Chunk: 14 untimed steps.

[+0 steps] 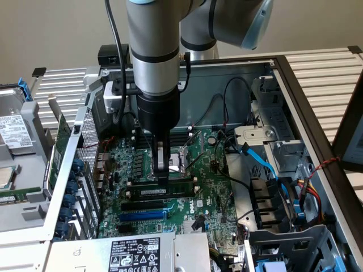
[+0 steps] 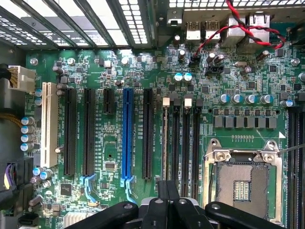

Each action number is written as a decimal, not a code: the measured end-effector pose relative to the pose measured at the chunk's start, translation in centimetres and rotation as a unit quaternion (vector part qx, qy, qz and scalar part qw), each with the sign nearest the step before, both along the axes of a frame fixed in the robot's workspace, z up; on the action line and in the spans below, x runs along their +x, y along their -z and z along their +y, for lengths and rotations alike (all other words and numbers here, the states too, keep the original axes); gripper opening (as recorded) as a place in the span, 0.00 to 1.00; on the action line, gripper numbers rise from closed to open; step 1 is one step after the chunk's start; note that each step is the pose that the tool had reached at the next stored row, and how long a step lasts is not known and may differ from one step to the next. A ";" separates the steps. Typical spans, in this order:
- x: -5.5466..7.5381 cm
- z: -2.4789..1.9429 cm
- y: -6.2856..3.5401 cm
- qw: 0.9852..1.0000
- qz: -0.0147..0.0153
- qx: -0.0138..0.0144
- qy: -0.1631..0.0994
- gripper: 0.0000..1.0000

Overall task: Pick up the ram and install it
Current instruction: 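Press down the ram until it locks into place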

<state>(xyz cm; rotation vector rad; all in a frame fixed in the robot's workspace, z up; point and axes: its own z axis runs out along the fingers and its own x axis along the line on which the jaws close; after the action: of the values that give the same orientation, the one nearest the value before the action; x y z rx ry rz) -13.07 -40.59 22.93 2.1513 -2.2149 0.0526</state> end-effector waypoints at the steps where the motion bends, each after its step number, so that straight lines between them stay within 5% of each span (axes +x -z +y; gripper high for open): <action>1: 0.0 -0.02 0.00 1.000 0.000 0.000 0.000 0.11; 14: 0.0 -0.03 0.28 1.000 0.000 0.000 0.000 0.11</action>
<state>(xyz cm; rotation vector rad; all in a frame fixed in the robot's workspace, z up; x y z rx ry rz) -13.09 -40.62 22.65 2.1517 -2.2152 0.0537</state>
